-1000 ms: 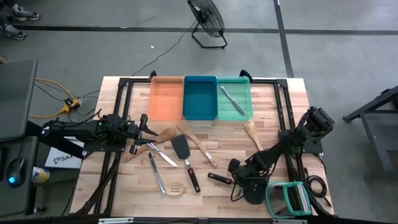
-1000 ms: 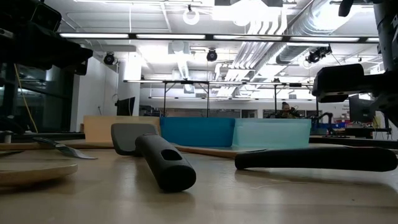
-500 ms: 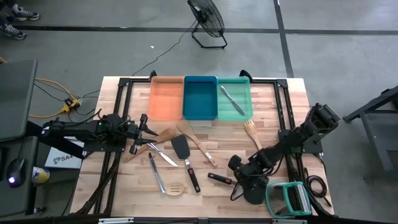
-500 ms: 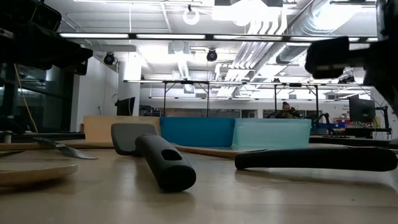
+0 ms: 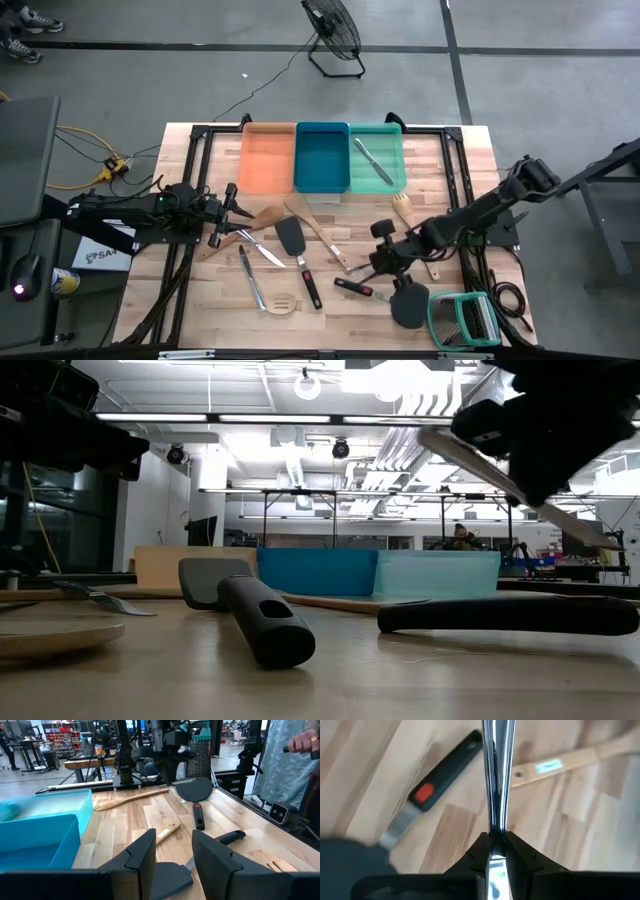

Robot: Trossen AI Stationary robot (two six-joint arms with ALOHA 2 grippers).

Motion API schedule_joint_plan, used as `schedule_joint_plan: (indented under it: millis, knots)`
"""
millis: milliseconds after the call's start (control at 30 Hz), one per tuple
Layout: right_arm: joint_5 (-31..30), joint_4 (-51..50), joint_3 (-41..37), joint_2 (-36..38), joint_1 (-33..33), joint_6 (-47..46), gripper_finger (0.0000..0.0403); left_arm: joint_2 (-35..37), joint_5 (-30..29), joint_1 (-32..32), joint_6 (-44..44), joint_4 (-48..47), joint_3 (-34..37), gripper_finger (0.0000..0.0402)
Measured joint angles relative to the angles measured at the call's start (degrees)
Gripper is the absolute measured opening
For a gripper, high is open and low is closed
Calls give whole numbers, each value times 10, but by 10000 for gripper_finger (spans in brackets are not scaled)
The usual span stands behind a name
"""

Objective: Pick & Place Kitchen Items
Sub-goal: Put the silver knife into the green bin

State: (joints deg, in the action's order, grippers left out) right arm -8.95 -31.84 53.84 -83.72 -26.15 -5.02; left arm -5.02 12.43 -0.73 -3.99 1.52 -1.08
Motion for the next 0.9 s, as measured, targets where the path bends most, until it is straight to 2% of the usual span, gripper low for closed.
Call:
schedule_joint_plan:
  millis: [200,433,800,900]
  knots:
    - [6,0,1,22,43,-73,30,0,0,0,0,0,0,125]
    - [58,0,1,42,122,-99,30,0,0,0,0,0,0,125]
    - [136,22,1,100,245,3,30,0,0,0,0,0,0,125]
    - [139,27,1,114,275,29,30,0,0,0,0,0,0,125]
